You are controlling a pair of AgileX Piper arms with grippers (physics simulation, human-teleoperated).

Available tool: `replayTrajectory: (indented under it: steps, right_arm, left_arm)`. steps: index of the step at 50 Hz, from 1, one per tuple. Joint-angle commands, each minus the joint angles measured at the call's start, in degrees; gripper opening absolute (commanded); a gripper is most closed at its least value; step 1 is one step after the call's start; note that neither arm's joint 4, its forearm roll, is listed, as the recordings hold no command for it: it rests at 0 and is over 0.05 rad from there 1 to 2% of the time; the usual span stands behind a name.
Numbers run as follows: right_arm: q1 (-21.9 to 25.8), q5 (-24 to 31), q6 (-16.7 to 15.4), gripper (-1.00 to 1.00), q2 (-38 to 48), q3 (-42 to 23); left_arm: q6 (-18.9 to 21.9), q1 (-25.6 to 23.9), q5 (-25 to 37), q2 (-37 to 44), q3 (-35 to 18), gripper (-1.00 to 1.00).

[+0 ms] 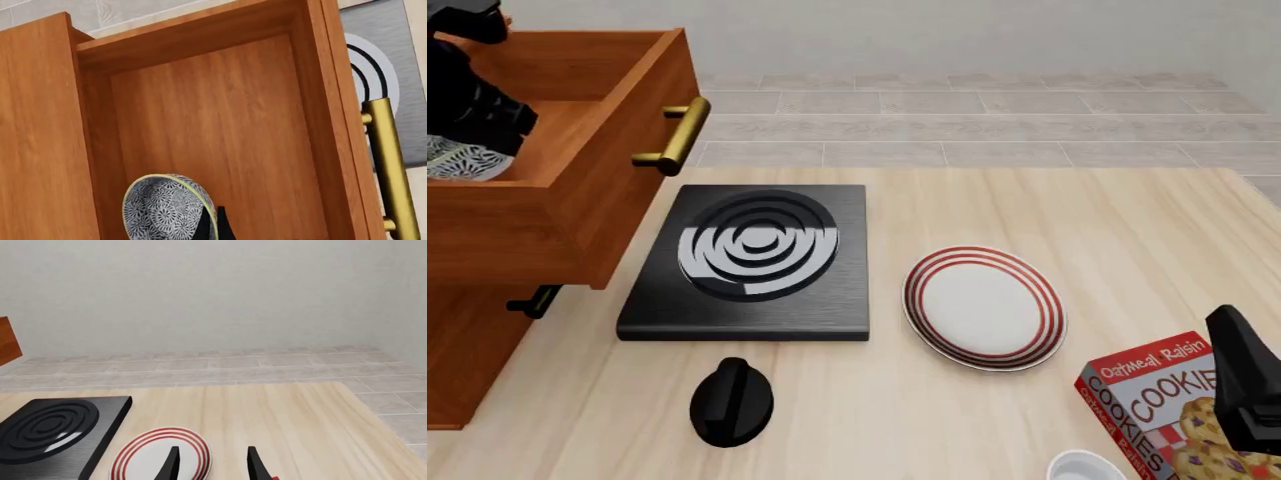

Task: Pick the akita bowl in the top layer of the wooden cabinet and place it on the plate.

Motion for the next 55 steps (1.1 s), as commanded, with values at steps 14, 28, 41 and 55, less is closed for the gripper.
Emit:
replayTrajectory:
  steps: [14, 28, 41, 55]
  right_arm:
    - [-0.1, -0.2, 0.0, 1.0, 0.0, 0.0]
    - [-0.2, -0.3, -0.1, 1.0, 0.0, 0.0]
    - [-0.1, -0.3, -0.3, 1.0, 0.0, -0.1]
    - [0.0, -0.3, -0.4, 1.0, 0.0, -0.1]
  left_arm:
    - [-1.4, -3.8, 3.1, -0.4, -6.0, -1.0]
    - [-2.7, -7.0, 4.9, -1.4, -10.3, -1.0]
    - [-3.8, -9.8, 5.1, -2.6, -12.8, -1.0]
    - [-4.6, -12.4, 5.4, -2.6, -16.3, -1.0]
